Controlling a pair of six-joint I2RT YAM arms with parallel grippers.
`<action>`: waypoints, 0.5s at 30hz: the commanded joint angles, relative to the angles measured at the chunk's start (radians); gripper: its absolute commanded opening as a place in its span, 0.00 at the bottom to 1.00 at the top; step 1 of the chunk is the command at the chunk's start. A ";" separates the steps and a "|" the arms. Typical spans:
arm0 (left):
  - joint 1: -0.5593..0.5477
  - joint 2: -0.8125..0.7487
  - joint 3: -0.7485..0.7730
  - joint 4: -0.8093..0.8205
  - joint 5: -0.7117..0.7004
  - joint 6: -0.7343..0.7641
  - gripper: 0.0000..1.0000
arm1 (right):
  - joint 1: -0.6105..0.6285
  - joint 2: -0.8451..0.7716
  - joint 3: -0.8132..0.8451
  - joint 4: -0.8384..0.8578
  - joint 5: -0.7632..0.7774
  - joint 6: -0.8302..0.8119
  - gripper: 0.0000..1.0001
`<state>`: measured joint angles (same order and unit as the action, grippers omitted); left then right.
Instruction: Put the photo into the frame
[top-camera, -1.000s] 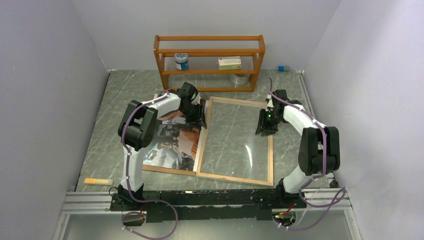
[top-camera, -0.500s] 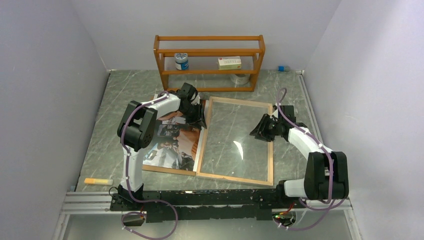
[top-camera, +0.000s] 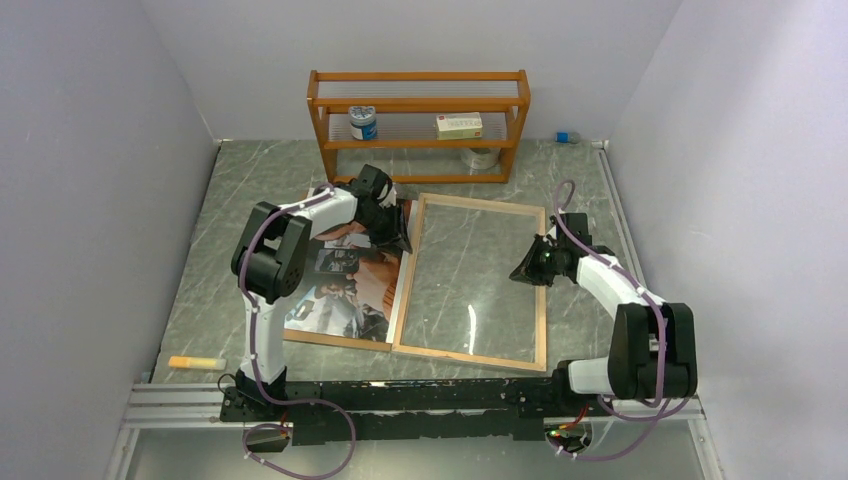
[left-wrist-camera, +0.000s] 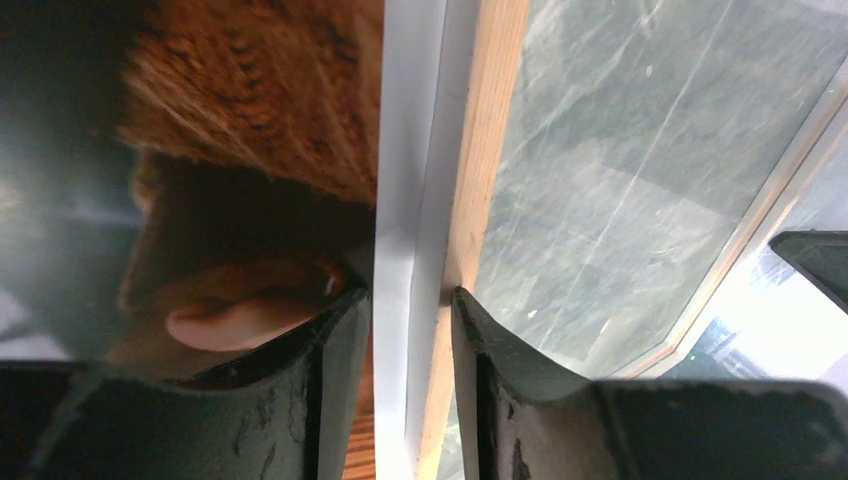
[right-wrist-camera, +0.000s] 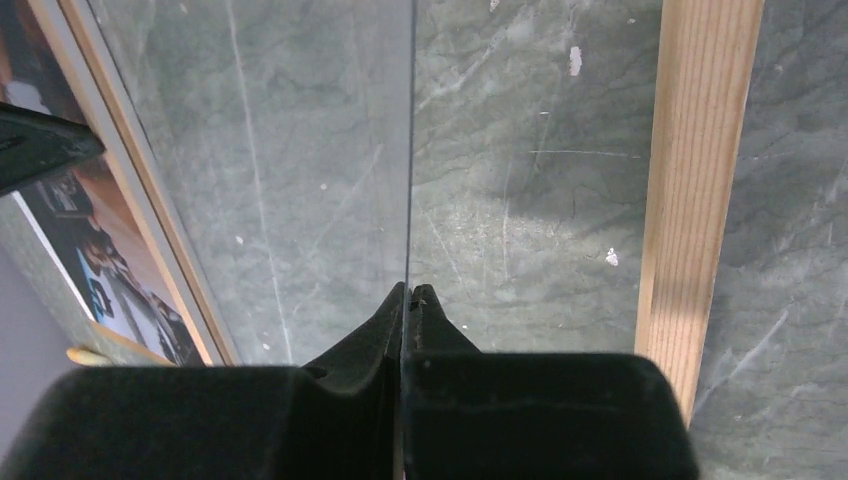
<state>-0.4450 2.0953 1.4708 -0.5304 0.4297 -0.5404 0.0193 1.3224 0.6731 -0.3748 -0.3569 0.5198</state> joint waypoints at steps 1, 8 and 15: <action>0.035 0.018 -0.035 0.025 -0.106 0.079 0.46 | -0.001 0.039 0.056 -0.076 -0.004 -0.042 0.00; 0.048 0.015 -0.020 0.057 0.021 0.107 0.51 | -0.002 0.074 0.056 -0.049 -0.143 -0.126 0.00; 0.048 0.040 -0.006 0.072 0.044 0.125 0.51 | -0.002 0.085 0.069 -0.046 -0.236 -0.136 0.14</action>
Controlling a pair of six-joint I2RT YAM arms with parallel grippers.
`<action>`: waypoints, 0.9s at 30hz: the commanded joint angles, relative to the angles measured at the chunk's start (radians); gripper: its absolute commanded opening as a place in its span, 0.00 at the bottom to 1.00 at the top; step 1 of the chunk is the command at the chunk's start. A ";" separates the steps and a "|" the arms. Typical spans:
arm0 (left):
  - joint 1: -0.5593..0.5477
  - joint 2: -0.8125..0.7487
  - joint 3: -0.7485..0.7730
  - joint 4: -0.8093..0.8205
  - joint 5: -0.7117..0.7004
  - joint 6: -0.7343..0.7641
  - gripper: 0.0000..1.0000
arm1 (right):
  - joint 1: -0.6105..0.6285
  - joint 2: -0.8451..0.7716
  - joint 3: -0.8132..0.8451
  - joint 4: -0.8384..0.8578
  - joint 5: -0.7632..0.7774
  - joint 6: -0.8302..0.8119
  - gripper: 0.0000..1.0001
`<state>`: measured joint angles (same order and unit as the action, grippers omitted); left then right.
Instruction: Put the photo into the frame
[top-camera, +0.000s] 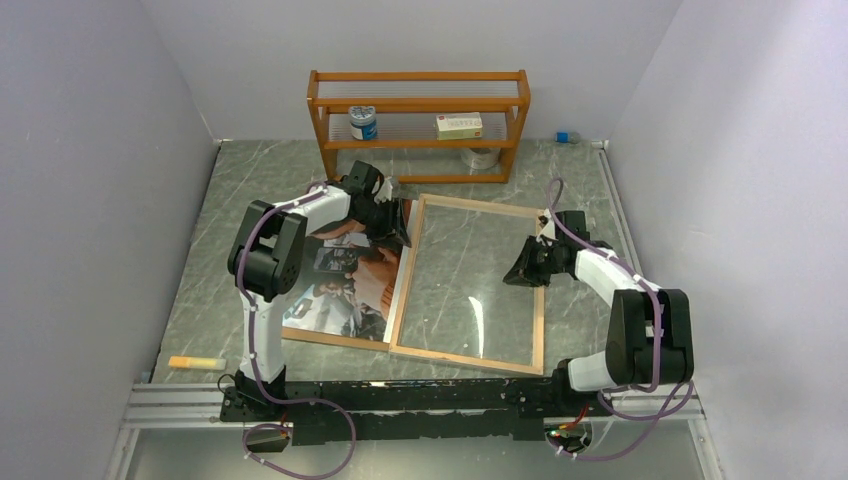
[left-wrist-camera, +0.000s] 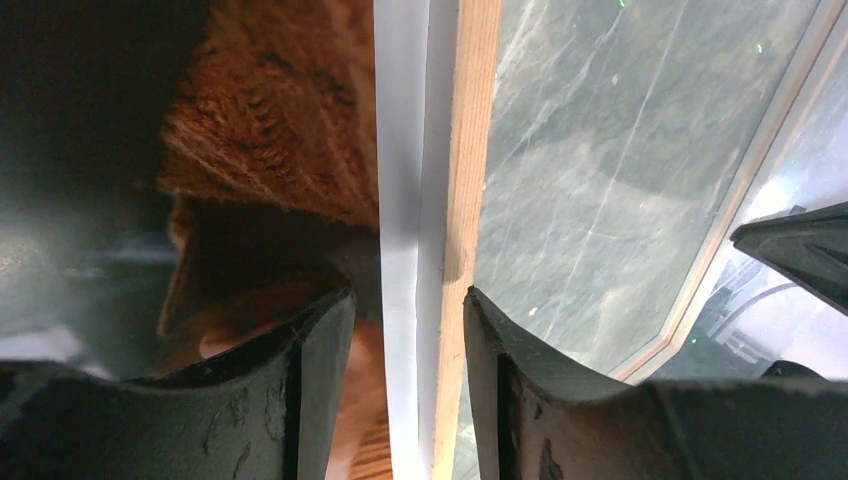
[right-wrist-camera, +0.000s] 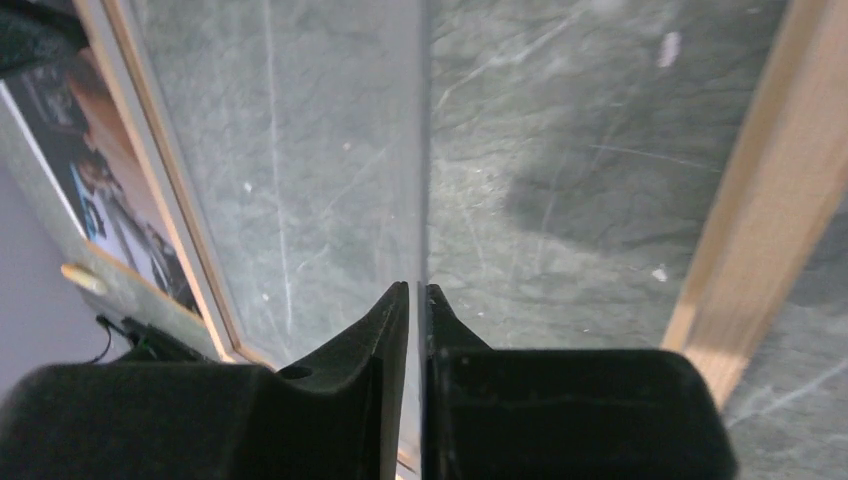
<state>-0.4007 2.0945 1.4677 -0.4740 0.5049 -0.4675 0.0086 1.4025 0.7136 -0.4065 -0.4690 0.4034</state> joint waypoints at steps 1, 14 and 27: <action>0.003 0.047 0.005 0.007 -0.051 0.056 0.51 | 0.008 0.014 0.031 -0.008 -0.135 -0.014 0.15; 0.010 0.047 0.052 -0.055 -0.217 0.039 0.47 | 0.011 0.102 0.093 -0.023 -0.131 0.055 0.29; 0.009 0.019 -0.005 0.005 -0.144 0.022 0.52 | 0.011 -0.024 -0.025 0.033 -0.173 0.067 0.01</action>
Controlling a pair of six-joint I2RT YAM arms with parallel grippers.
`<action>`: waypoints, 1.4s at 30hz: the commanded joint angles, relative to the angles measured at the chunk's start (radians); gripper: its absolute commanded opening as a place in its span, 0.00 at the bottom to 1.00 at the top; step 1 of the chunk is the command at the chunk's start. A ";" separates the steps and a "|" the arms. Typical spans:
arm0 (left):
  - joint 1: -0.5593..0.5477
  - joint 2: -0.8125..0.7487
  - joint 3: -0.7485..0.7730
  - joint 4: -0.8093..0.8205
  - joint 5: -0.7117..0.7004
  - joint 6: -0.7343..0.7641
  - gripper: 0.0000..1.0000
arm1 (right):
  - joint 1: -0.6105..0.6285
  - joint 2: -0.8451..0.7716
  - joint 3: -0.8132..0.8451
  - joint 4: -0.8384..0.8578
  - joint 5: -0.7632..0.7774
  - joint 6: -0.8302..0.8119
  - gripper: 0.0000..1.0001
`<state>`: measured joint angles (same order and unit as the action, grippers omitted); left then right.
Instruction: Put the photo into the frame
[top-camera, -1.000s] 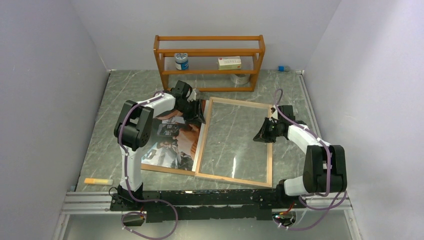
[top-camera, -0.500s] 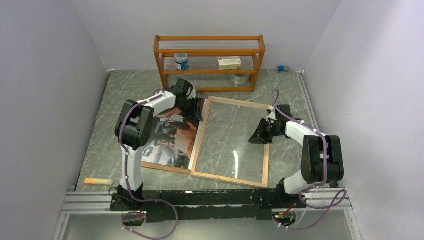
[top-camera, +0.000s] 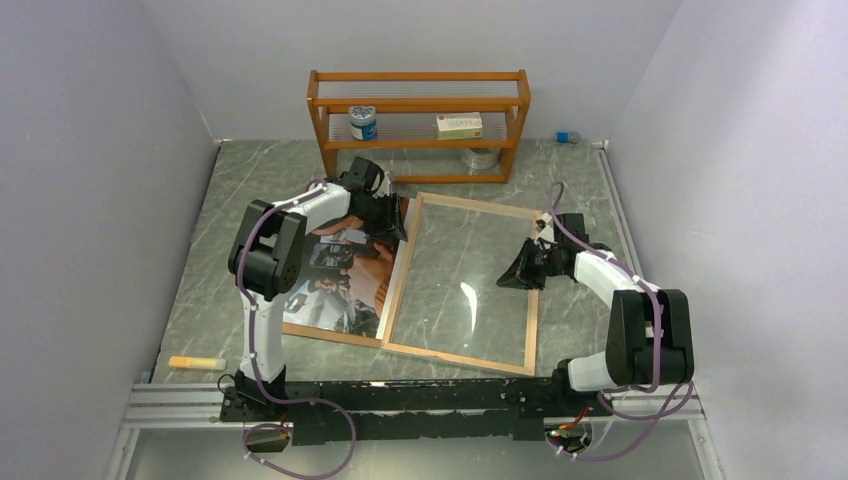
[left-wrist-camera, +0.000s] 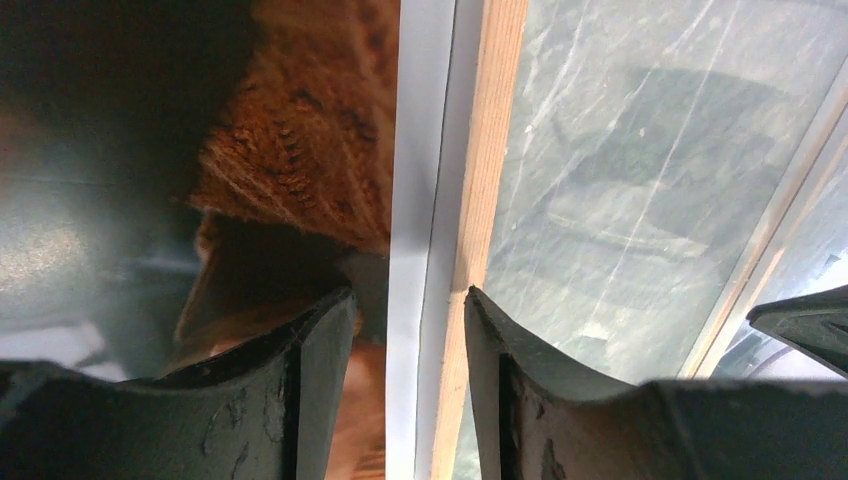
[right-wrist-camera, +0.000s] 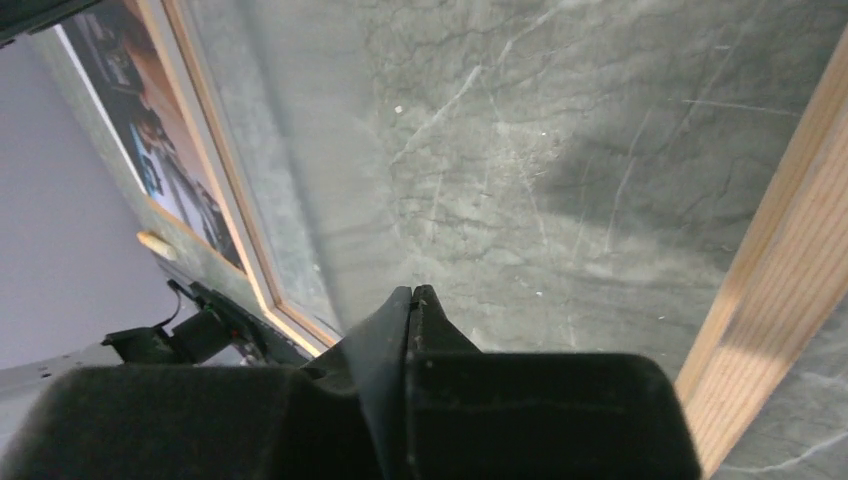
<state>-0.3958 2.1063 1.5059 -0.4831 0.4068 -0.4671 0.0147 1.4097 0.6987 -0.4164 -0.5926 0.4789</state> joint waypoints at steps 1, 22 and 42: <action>0.005 0.006 -0.044 0.018 -0.040 0.026 0.53 | 0.005 -0.030 -0.002 0.039 -0.057 -0.015 0.00; 0.007 -0.152 -0.079 0.047 -0.090 -0.002 0.79 | 0.002 -0.126 0.309 -0.177 -0.301 0.113 0.00; 0.200 -0.421 -0.251 -0.096 -0.329 -0.148 0.75 | 0.226 -0.139 0.429 -0.100 -0.231 0.212 0.00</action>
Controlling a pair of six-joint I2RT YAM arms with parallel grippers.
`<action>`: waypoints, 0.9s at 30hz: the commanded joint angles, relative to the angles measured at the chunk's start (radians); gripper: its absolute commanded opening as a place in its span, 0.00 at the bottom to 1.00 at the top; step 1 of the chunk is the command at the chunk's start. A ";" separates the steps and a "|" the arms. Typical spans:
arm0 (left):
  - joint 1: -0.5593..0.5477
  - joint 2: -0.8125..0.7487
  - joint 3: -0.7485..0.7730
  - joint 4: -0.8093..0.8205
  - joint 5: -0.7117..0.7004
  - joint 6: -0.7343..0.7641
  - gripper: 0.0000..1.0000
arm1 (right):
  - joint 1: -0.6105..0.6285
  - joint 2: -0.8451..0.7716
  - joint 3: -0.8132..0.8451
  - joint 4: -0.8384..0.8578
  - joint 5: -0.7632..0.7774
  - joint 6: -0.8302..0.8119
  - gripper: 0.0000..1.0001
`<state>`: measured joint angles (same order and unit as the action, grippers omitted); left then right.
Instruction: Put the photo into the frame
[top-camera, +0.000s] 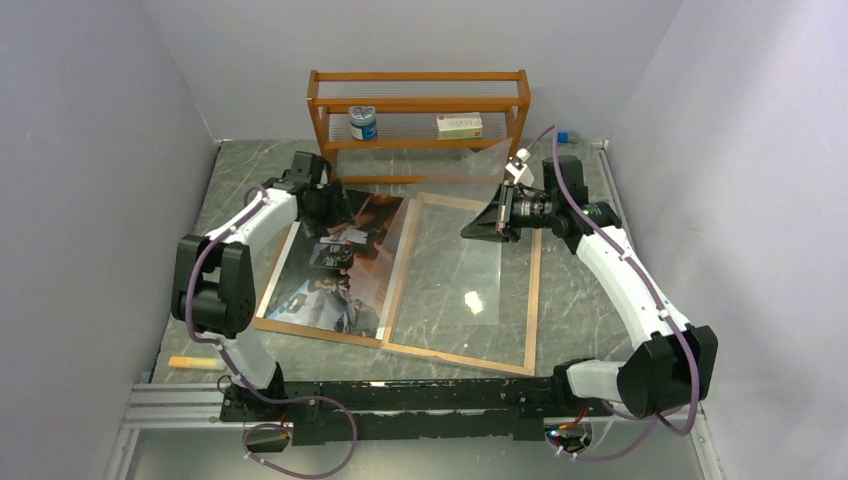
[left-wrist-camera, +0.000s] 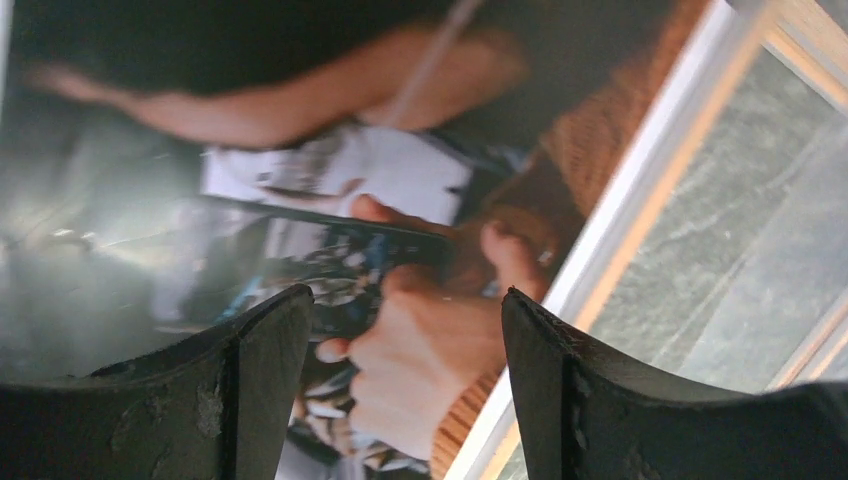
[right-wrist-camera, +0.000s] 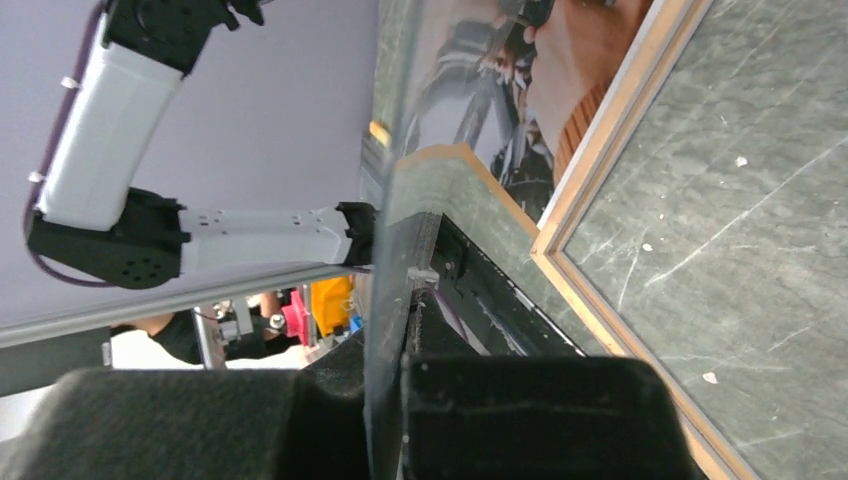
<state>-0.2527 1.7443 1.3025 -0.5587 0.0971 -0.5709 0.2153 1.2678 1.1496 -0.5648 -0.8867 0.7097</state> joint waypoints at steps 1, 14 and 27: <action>0.063 -0.064 -0.060 -0.008 0.013 -0.036 0.76 | 0.025 0.005 -0.055 0.052 0.076 -0.031 0.00; 0.049 0.059 -0.089 0.139 0.448 0.064 0.80 | -0.061 -0.013 -0.417 0.026 0.291 -0.100 0.00; -0.091 0.250 0.057 0.113 0.465 0.120 0.76 | -0.114 0.040 -0.449 0.106 0.315 -0.216 0.00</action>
<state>-0.3233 1.9587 1.2976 -0.4412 0.5457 -0.4911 0.1040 1.2907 0.6979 -0.5217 -0.5583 0.5552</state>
